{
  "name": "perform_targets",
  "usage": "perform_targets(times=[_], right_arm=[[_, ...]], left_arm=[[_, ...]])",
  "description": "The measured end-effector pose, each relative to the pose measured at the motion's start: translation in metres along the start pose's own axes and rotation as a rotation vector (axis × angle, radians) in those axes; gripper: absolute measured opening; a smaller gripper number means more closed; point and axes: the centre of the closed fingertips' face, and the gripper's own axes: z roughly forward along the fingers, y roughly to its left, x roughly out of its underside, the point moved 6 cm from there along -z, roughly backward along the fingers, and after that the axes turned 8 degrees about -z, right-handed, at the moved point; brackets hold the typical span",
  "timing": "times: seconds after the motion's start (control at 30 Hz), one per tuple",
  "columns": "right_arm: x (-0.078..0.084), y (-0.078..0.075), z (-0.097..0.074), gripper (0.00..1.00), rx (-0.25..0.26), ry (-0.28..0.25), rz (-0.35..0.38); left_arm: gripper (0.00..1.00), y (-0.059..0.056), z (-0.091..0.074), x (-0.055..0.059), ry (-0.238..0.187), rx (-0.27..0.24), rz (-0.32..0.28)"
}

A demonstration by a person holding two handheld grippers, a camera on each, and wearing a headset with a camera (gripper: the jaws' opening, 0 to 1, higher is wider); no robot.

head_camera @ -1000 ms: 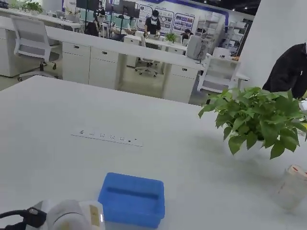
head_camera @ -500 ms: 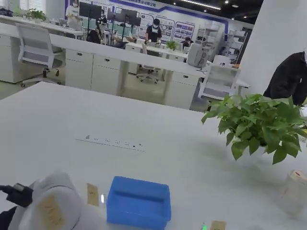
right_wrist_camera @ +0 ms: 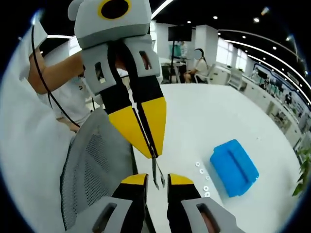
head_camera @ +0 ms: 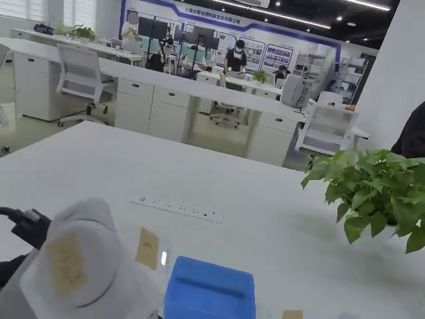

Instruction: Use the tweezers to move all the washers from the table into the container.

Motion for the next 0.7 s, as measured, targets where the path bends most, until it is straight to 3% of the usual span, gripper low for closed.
perform_targets(times=[0.33,0.47,0.57,0.67,0.7], right_arm=[[-0.004,0.001,0.005,0.05,-0.046,-0.01,-0.029],[-0.003,-0.003,0.006,0.04,-0.019,-0.017,-0.011],[0.001,-0.003,0.01,0.03,-0.009,-0.005,-0.003],[0.002,-0.004,0.014,0.03,-0.004,-0.003,0.014],[0.002,-0.005,0.015,0.03,-0.005,-0.008,0.026]], left_arm=[[0.0,-0.004,-0.007,-0.007,0.008,0.011,0.025],[0.0,-0.002,-0.005,-0.006,-0.015,-0.024,0.057],[0.0,-0.001,-0.001,-0.002,-0.029,-0.061,-0.006],[0.0,0.001,0.0,0.003,-0.069,-0.107,-0.024],[0.0,0.003,-0.001,0.006,-0.093,-0.14,-0.058]])
